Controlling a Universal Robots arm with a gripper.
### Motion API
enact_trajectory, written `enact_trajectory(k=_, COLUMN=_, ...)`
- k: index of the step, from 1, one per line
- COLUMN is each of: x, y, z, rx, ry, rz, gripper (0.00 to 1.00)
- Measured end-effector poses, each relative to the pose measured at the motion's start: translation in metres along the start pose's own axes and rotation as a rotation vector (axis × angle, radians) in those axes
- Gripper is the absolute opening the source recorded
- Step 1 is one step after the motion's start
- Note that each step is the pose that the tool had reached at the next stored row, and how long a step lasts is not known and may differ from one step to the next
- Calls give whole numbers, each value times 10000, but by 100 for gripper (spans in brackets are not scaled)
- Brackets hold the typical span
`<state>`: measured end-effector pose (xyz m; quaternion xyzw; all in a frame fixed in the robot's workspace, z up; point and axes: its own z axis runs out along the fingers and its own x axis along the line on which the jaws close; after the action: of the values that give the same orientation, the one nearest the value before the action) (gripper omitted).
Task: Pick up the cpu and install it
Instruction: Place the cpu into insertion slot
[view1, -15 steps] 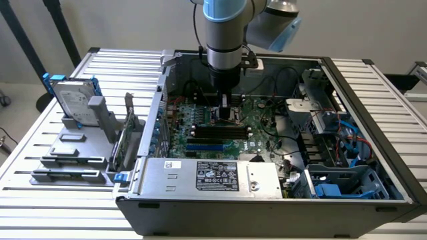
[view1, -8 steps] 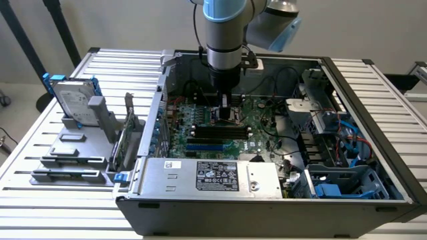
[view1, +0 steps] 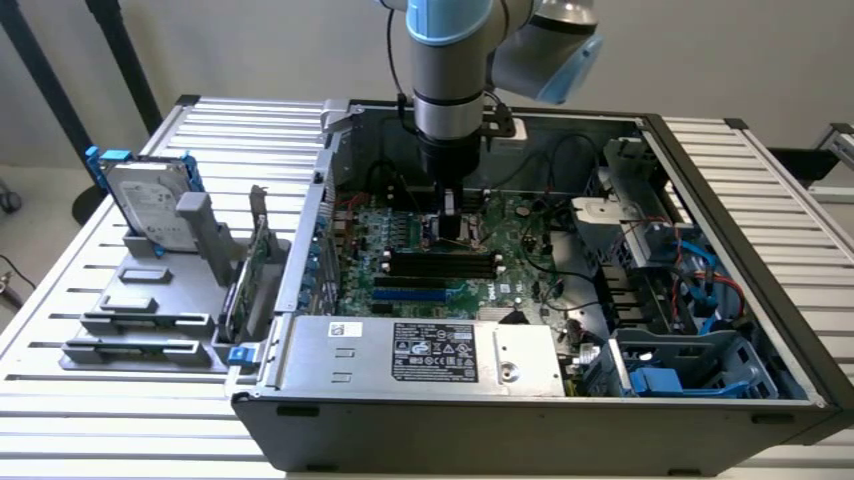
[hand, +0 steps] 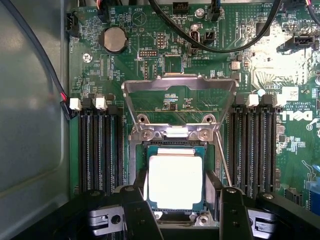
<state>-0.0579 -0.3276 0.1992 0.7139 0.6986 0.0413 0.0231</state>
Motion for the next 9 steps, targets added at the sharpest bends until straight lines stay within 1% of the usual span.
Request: enact_trajectory(k=9, x=8, y=-2, z=12, rx=1, ry=-4, rz=-1, gripper=54)
